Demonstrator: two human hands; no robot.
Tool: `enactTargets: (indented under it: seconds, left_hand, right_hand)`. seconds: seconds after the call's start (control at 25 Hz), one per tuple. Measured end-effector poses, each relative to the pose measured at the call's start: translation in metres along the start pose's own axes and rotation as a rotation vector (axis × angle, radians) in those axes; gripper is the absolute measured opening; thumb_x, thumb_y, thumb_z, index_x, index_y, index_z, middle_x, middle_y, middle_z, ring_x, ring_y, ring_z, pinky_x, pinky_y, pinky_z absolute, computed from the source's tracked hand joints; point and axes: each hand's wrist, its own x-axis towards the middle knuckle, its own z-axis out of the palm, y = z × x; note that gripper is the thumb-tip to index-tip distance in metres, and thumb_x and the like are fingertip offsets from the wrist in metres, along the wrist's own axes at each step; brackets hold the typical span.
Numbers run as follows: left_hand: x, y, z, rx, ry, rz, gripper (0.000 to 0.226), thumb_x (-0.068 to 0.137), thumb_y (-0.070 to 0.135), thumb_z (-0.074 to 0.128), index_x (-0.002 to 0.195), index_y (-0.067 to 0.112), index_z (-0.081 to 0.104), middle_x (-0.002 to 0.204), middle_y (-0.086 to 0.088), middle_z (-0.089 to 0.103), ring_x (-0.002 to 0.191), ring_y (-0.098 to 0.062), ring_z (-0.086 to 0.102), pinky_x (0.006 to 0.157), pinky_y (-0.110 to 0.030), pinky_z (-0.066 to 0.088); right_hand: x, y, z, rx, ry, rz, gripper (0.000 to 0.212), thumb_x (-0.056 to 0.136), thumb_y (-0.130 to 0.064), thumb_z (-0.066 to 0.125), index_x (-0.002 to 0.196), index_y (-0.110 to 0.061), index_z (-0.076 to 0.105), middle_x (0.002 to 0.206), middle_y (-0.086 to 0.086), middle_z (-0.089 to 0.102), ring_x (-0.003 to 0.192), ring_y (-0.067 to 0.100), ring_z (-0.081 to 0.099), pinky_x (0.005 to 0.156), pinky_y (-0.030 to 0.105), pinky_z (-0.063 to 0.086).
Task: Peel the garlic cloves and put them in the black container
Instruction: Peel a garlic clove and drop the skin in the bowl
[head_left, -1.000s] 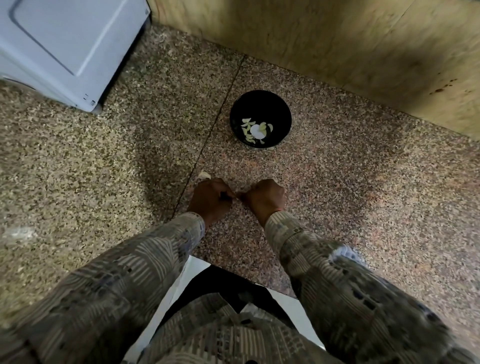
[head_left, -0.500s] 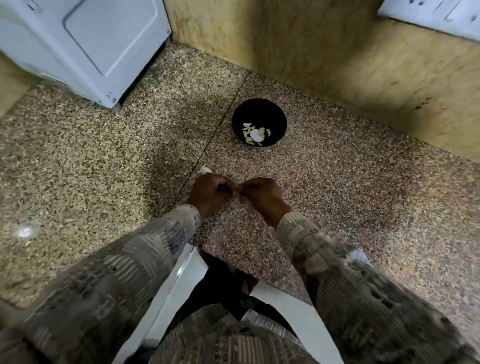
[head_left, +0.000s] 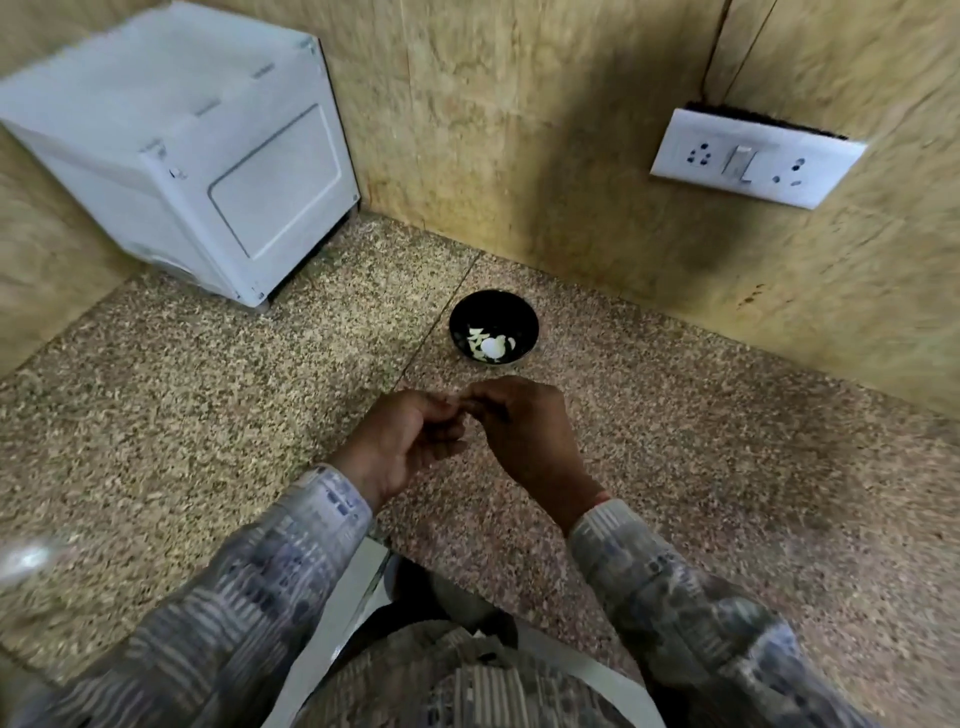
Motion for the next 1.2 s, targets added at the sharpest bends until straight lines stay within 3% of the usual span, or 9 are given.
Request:
enactTargets:
  seconds: [0.16, 0.24, 0.32, 0.44, 0.48, 0.64, 0.84, 1.0, 1.2]
  left_hand:
    - [-0.024, 0.014, 0.005, 0.919, 0.192, 1.135, 0.009, 0.092, 0.004, 0.07, 0.091, 0.011, 0.077, 0.09, -0.002, 0.075, 0.079, -0.011, 0.067, 0.075, -0.022, 0.054]
    - [-0.031, 0.022, 0.004, 1.13, 0.176, 1.434, 0.015, 0.089, -0.001, 0.071, 0.098, 0.009, 0.077, 0.098, -0.002, 0.074, 0.086, -0.011, 0.067, 0.08, -0.021, 0.053]
    - [-0.037, 0.029, 0.013, 0.879, 0.172, 1.195, 0.016, 0.087, -0.003, 0.071, 0.093, 0.011, 0.077, 0.09, -0.002, 0.075, 0.078, -0.012, 0.068, 0.072, -0.021, 0.055]
    - [-0.052, 0.045, 0.031, 0.06, -0.119, 0.33, 0.015, 0.093, -0.004, 0.062, 0.093, 0.006, 0.074, 0.09, -0.013, 0.075, 0.072, -0.017, 0.071, 0.068, -0.027, 0.061]
    - [-0.054, 0.046, 0.032, 0.06, -0.109, 0.318, 0.014, 0.094, -0.003, 0.063, 0.094, 0.006, 0.074, 0.092, -0.013, 0.076, 0.073, -0.016, 0.072, 0.07, -0.028, 0.062]
    - [-0.063, 0.042, 0.024, 0.747, 0.232, 1.116, 0.016, 0.084, 0.002, 0.076, 0.093, 0.015, 0.08, 0.093, 0.005, 0.077, 0.077, -0.006, 0.07, 0.075, -0.015, 0.054]
    - [-0.072, 0.052, 0.034, -0.062, -0.073, 0.403, 0.011, 0.091, -0.006, 0.065, 0.096, 0.0, 0.073, 0.092, -0.022, 0.076, 0.078, -0.028, 0.076, 0.075, -0.033, 0.063]
    - [-0.083, 0.054, 0.034, 0.044, 0.033, 0.596, 0.011, 0.088, -0.007, 0.069, 0.098, -0.006, 0.073, 0.093, -0.028, 0.075, 0.09, -0.043, 0.075, 0.087, -0.043, 0.059]
    - [-0.095, 0.059, 0.033, 0.061, -0.015, 0.571, 0.013, 0.089, -0.009, 0.067, 0.1, -0.007, 0.073, 0.095, -0.028, 0.075, 0.09, -0.041, 0.073, 0.091, -0.047, 0.059]
  right_hand:
    - [0.009, -0.037, -0.021, 0.799, -0.067, 0.608, 0.014, 0.095, 0.003, 0.065, 0.106, 0.011, 0.07, 0.076, 0.012, 0.069, 0.068, 0.02, 0.064, 0.063, 0.028, 0.057]
    - [0.01, -0.05, -0.034, 0.969, -0.161, 0.775, 0.013, 0.101, 0.001, 0.058, 0.103, 0.007, 0.068, 0.077, 0.008, 0.067, 0.069, 0.013, 0.062, 0.064, 0.024, 0.057]
    - [0.011, -0.057, -0.042, 0.764, -0.093, 0.585, 0.01, 0.098, 0.002, 0.062, 0.096, -0.002, 0.071, 0.08, 0.006, 0.072, 0.07, 0.014, 0.066, 0.066, 0.025, 0.058]
    - [0.01, -0.064, -0.053, 0.257, 0.071, 0.18, 0.01, 0.092, -0.004, 0.073, 0.095, -0.012, 0.078, 0.086, -0.001, 0.079, 0.079, 0.012, 0.074, 0.074, 0.027, 0.061]
    - [0.012, -0.066, -0.055, 0.277, 0.066, 0.169, 0.009, 0.092, -0.004, 0.073, 0.096, -0.01, 0.078, 0.088, 0.001, 0.079, 0.079, 0.013, 0.074, 0.073, 0.027, 0.061]
    - [0.01, -0.087, -0.056, 0.759, -0.031, 0.544, 0.01, 0.097, 0.003, 0.061, 0.1, 0.007, 0.07, 0.086, 0.016, 0.076, 0.072, 0.017, 0.066, 0.063, 0.025, 0.058]
    - [0.011, -0.093, -0.05, 0.482, 0.134, 0.226, 0.012, 0.093, -0.004, 0.067, 0.099, -0.008, 0.076, 0.092, 0.013, 0.078, 0.084, 0.023, 0.076, 0.075, 0.039, 0.063]
    - [0.01, -0.106, -0.053, 0.57, 0.143, 0.247, 0.011, 0.095, 0.003, 0.065, 0.099, -0.003, 0.075, 0.088, 0.018, 0.076, 0.075, 0.024, 0.072, 0.072, 0.037, 0.063]
    - [0.001, -0.113, -0.053, 0.956, 0.097, 0.389, 0.014, 0.096, 0.003, 0.063, 0.107, 0.004, 0.071, 0.091, 0.02, 0.072, 0.079, 0.022, 0.067, 0.074, 0.032, 0.058]
